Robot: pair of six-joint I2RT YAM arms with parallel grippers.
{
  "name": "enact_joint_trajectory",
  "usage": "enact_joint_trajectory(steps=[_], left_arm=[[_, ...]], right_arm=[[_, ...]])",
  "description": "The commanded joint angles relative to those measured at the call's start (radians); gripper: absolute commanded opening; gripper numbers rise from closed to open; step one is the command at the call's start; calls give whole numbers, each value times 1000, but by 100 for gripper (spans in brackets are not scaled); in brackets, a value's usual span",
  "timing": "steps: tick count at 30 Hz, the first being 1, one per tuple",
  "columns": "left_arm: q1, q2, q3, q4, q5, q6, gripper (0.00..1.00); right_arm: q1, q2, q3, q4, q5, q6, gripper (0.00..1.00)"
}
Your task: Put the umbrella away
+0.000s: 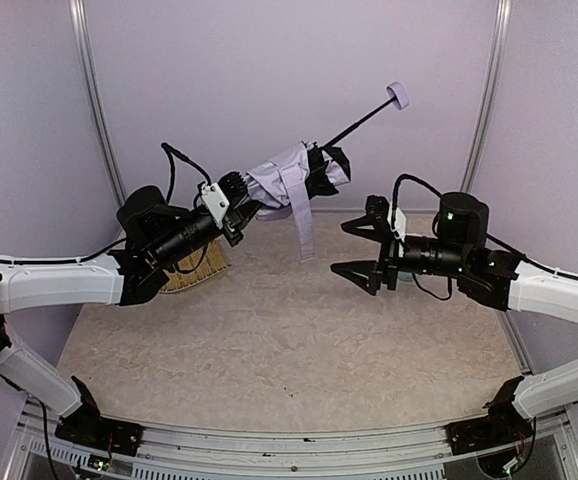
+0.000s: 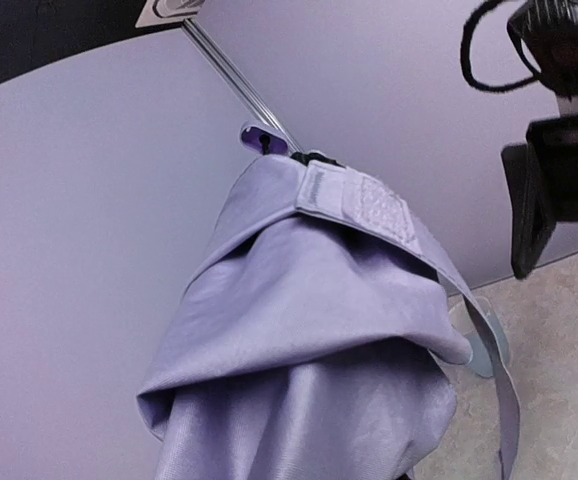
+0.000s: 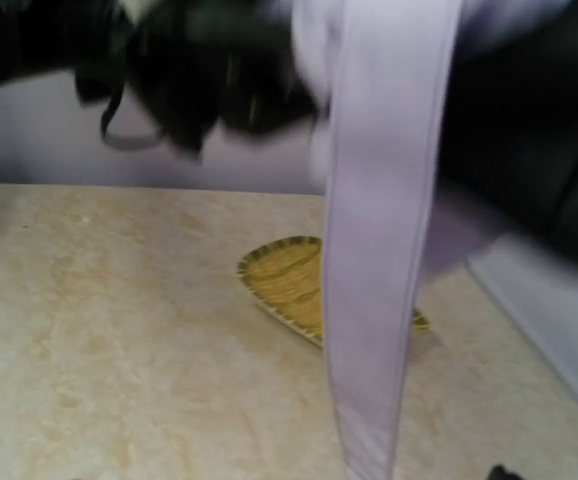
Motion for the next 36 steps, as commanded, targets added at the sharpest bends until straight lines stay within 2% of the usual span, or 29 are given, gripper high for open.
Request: enact_joint_trajectory(steps=[1,4,6,10,17,19,27,28,31,36], left_arm=[[-12,-60,64,15,50,26,0],[-29,-74,87,-1,70,22,0],[-35,-78,102,-10,79,17,0],[-41,-76,124,-14,88,9,0],[-52,-57,154,-18,77,26,0],[-53,-50,157,-14,73,26,0],[-60,-45,163,7,65,15,0],[-59,-42,163,11,55,14,0],[-46,-21,175,22,2,4,0],[40,72,257,84,-63,-68,0]], right_arm=[[-13,78,17,130,-76,60,85],[-41,117,4,242,-136,86,88],[-52,164,34,260,-197,109,88],[-53,247,98,246,-352,142,82],[-43,313,82,326,-441,236,74],[-38,332,76,355,-430,260,64],[-28,409,112,390,-484,329,4],[-28,411,113,385,-484,332,0],[-19,415,115,342,-471,327,0],[58,410,79,292,-445,304,0]])
